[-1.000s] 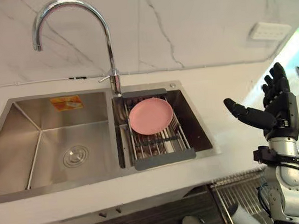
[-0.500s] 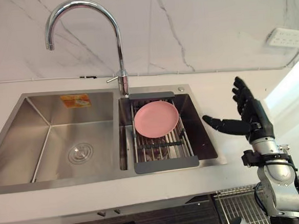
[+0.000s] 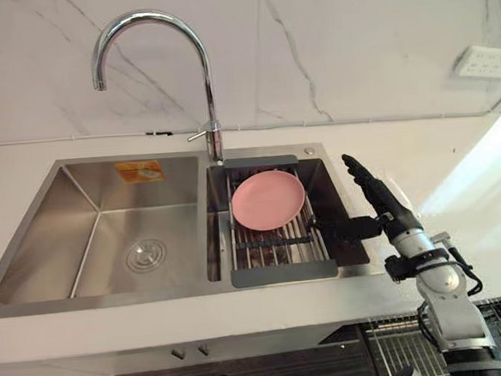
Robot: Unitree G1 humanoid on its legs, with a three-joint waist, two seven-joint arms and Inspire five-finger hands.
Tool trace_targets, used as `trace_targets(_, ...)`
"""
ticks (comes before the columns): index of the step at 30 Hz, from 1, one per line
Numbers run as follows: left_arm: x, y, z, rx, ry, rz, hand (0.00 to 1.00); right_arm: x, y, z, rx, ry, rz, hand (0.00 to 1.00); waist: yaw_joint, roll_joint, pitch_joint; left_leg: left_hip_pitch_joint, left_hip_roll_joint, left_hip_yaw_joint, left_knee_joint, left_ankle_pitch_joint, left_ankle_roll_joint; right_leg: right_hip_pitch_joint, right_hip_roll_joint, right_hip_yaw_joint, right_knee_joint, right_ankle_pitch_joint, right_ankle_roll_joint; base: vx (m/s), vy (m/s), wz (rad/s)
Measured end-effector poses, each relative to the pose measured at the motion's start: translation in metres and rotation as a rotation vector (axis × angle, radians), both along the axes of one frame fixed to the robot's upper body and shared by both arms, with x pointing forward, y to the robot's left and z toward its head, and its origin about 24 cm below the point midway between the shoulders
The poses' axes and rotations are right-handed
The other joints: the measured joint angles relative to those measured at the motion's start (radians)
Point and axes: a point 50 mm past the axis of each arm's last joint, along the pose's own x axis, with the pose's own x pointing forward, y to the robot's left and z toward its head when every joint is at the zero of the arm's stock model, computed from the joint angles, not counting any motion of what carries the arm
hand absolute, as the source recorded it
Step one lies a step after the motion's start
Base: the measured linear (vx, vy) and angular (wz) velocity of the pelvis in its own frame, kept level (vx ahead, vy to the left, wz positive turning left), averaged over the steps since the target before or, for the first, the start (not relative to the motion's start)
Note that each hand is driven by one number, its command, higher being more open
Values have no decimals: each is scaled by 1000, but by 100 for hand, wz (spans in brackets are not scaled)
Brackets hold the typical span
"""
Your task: Walk over to the sink, pick up the cup, carry it to the dishwasher, place the cup inside the dishwasher, then close the dishwasher door
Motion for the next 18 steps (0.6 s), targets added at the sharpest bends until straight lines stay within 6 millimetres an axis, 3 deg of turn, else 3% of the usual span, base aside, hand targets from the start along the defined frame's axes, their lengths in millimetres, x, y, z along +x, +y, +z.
trace_targets(10, -12, 5, 0, 14, 43, -24, 100, 28, 17, 0, -190, 35, 78, 100, 4, 2, 1, -16, -5, -33, -15, 24, -7, 9, -3, -44, -14, 9, 1, -27, -4, 12)
trace_targets(18, -10, 3, 1, -3, 20, -32, 100, 39, 13, -7, -278, 114, 100, 100, 27, 12, 8, -28, -10, -56, -15, 34, -7, 17, -4, -69, -26, 16, 2, -17, -4, 9)
